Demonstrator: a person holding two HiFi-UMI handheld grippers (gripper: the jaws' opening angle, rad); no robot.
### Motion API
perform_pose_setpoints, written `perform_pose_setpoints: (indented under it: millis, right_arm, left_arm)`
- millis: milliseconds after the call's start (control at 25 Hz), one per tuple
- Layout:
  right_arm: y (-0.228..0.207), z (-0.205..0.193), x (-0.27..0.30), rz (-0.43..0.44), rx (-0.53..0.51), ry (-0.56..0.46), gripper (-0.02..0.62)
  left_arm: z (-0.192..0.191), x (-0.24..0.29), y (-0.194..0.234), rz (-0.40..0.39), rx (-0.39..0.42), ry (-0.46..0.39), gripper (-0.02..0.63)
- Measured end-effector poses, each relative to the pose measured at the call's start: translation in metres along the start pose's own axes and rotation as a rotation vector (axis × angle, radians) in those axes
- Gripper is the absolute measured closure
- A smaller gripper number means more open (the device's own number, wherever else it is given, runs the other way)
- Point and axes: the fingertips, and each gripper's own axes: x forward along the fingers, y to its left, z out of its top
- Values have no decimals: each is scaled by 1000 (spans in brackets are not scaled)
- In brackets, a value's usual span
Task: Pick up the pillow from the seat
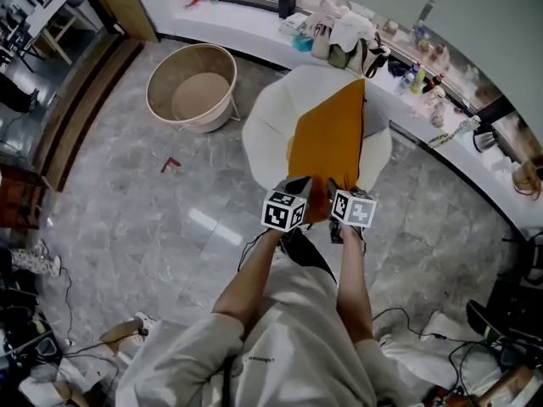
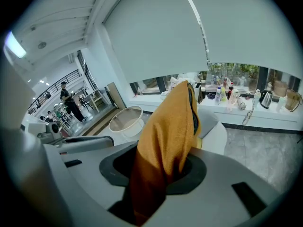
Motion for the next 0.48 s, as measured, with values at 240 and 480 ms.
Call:
perform_pose_setpoints:
  millis: [240, 480]
  right_arm:
    - [0, -2, -2, -6, 1, 0, 448]
    - [-4, 0, -5, -26, -4, -1, 448]
  left_arm:
    - [4, -4, 4, 8, -4, -10, 597]
    - [18, -8, 15, 34, 13, -18, 597]
